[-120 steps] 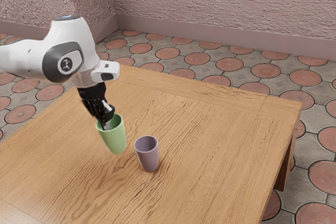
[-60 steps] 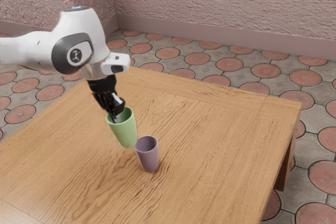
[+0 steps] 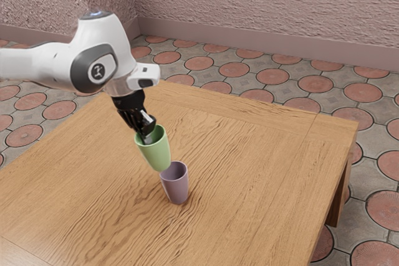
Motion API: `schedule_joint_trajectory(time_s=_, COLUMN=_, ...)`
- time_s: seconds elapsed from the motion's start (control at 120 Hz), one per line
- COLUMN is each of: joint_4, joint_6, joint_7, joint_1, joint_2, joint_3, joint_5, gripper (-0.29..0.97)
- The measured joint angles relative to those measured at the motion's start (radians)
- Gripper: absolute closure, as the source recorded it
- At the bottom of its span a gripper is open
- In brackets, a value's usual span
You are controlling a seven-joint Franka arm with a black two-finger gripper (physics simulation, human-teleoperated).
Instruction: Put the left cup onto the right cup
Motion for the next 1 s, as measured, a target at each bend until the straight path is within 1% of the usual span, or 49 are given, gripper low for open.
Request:
schedule_joint_trajectory(time_s=0.433, joint_4=0.0, joint_6=0.067, joint_7=-0.002, joint_1=0.001, joint_2=0.056, joint_3=-0.001, joint_5=-0.028, gripper=0.78)
schedule_joint_trajectory(time_s=1.0, joint_4=0.0, joint_6=0.115, joint_7=-0.006, joint_1=0.001, joint_2=0.094, joint_3=-0.004, joint_5=-0.049, gripper=0.78)
